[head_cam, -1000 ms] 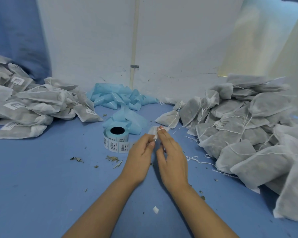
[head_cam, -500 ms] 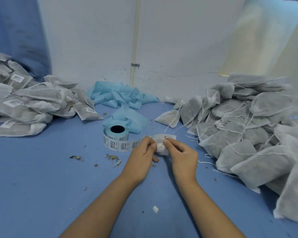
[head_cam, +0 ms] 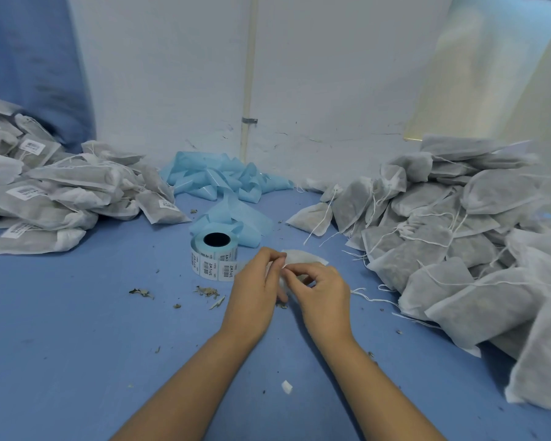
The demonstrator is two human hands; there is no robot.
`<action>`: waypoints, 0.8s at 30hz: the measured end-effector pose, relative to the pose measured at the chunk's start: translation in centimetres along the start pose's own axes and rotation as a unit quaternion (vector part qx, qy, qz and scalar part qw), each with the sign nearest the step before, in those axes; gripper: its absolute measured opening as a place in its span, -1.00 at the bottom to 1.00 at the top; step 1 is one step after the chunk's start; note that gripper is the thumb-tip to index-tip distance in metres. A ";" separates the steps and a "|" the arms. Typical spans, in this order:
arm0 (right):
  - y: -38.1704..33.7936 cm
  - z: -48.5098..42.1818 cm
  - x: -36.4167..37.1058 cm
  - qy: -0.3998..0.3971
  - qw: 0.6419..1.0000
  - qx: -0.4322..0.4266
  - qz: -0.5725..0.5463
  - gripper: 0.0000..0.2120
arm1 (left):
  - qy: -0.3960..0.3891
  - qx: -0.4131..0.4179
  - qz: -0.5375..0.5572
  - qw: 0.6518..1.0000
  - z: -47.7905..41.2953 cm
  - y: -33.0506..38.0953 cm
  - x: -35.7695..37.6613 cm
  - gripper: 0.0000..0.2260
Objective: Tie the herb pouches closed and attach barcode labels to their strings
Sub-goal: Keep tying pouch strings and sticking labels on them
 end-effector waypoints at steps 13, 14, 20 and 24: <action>-0.6 0.2 0.5 -0.005 0.947 0.169 -0.273 -0.84 | -0.015 -0.094 0.196 0.976 -0.3 -0.2 0.6 -0.87; -0.6 0.2 0.6 -0.031 0.932 0.196 -0.305 -0.85 | -0.015 -0.090 0.191 0.977 -0.3 -0.3 0.6 -0.87; -0.8 -0.2 0.4 -0.087 0.864 0.259 -0.423 -0.70 | -0.020 -0.087 0.163 0.983 -0.5 -0.5 0.6 -0.86; -0.4 -0.4 0.7 -0.080 0.846 0.283 -0.444 -0.64 | -0.019 -0.094 0.136 0.986 -0.6 -0.5 0.5 -0.88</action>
Point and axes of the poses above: each hand's wrist, its own z-axis away from the middle knuckle, its own x-axis out of the palm, y = z × x, the point moved 3 cm from there along -z, towards the middle knuckle, and after that the axes turned 8 degrees about y, right-handed, at the moved point
